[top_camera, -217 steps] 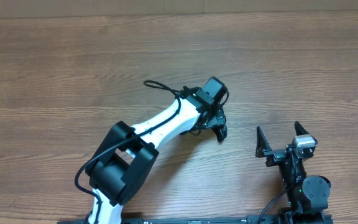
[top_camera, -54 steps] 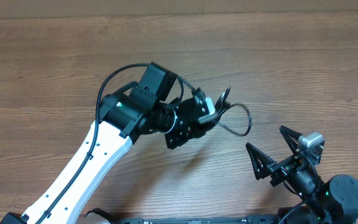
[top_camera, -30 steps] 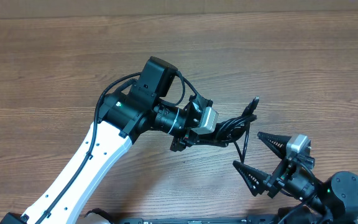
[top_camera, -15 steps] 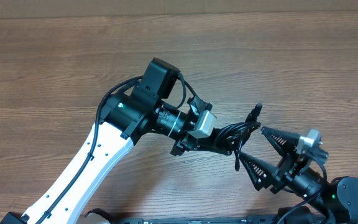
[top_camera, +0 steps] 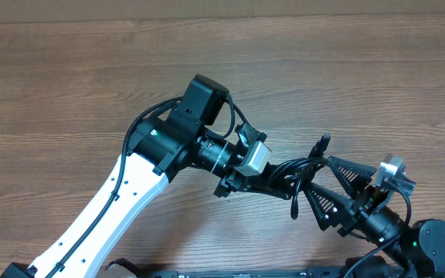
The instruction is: Untangle cables
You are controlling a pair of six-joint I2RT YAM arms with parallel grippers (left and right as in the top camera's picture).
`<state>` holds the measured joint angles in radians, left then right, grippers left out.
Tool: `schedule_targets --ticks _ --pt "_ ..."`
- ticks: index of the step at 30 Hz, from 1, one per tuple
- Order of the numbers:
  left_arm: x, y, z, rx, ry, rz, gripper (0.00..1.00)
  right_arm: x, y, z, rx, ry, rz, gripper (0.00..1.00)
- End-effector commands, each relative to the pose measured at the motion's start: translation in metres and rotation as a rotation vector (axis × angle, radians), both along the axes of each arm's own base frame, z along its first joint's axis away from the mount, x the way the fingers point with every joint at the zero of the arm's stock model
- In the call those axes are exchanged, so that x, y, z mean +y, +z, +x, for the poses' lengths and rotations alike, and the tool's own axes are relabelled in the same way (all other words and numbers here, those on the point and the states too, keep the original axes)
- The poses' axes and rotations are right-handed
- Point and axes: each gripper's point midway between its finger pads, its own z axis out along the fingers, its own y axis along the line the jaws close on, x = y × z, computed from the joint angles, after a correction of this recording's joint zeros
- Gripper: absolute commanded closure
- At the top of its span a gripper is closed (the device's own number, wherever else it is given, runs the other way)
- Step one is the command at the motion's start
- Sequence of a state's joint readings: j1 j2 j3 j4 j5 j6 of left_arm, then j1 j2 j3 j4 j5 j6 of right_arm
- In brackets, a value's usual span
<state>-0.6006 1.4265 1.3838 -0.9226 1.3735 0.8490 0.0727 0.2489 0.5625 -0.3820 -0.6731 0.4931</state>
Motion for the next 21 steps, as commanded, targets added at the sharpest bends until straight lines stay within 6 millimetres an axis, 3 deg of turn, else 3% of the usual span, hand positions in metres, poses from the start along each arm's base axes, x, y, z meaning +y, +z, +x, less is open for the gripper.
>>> schedule_targets --ticks 1,3,8,21 --pt "0.004 0.021 -0.005 -0.070 -0.033 -0.097 0.96 0.004 0.008 -0.008 -0.068 0.039 -0.058 0.00" --pt "0.004 0.022 -0.002 -0.080 -0.026 -0.102 0.96 0.006 0.003 -0.010 -0.073 0.052 -0.085 0.00" --pt "0.003 0.020 -0.001 -0.088 -0.020 -0.095 0.96 0.016 0.014 -0.022 -0.139 0.141 -0.083 0.00" --pt "-0.011 0.020 -0.040 -0.069 -0.146 -0.101 0.96 0.006 0.013 -0.010 -0.087 0.051 -0.047 0.00"
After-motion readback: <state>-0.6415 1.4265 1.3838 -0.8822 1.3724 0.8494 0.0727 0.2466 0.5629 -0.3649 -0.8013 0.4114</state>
